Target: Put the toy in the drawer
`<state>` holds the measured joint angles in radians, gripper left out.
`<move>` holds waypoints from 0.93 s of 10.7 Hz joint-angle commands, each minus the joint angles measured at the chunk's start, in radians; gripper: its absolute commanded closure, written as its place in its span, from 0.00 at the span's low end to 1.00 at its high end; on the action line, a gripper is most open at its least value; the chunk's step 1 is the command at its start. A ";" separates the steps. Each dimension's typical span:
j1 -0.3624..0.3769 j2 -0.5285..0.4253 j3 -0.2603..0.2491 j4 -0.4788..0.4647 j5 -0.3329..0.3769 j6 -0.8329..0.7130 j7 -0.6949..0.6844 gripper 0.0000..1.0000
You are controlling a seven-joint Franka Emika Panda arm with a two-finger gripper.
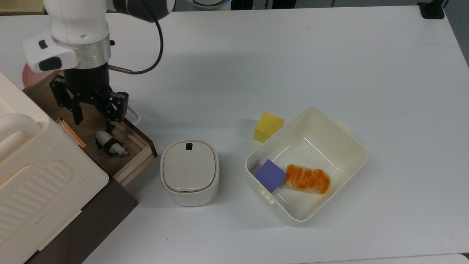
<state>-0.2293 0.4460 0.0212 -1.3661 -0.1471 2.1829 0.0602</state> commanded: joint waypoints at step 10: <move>0.304 -0.174 -0.001 -0.038 -0.011 -0.468 0.190 0.00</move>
<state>0.0302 0.3314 0.0301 -1.3670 -0.1472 1.7925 0.2429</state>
